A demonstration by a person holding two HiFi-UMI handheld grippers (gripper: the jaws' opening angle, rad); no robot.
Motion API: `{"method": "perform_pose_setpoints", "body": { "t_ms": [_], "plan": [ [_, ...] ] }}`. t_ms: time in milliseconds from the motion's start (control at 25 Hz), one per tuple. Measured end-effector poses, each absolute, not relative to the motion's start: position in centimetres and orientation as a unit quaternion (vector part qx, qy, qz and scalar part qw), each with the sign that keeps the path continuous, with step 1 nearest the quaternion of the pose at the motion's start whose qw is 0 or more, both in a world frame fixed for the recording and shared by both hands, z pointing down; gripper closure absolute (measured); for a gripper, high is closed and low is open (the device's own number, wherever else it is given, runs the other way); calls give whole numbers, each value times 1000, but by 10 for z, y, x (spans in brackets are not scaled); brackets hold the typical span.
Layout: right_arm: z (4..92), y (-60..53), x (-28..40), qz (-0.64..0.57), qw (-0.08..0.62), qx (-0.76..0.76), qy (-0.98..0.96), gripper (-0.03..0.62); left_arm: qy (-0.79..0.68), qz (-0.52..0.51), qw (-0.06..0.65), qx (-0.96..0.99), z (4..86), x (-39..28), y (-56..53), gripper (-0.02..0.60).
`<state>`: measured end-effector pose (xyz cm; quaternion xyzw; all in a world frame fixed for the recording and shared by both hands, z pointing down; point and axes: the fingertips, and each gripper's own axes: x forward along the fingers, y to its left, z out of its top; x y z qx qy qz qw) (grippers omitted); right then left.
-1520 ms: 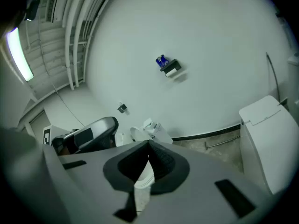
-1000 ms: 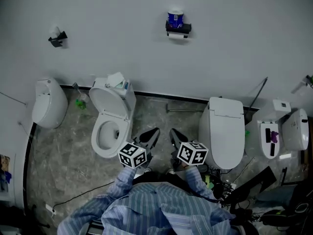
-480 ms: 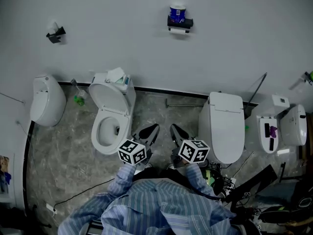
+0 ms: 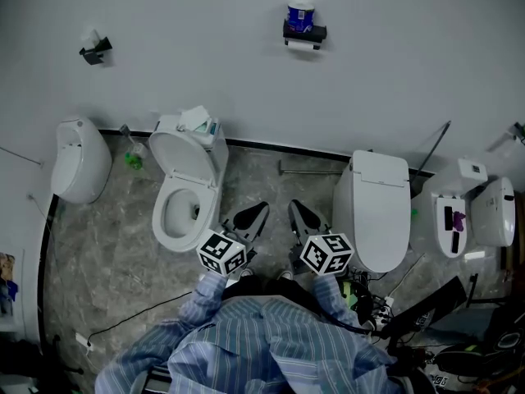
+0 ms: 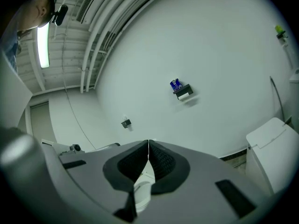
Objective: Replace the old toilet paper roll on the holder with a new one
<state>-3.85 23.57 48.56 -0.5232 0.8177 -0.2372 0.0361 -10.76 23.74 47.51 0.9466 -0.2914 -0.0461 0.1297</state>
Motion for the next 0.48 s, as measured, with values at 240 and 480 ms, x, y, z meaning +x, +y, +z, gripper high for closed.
{"method": "perform_pose_setpoints", "body": {
  "t_ms": [240,480],
  "plan": [
    [491,238,-22,-245,31,-520,818,589,-290,-44,135,946,477,-89,237,575],
    [496,243,3,-250,26,-517,819,589,-285,-45,142,947,480,-59,240,577]
  ]
}}
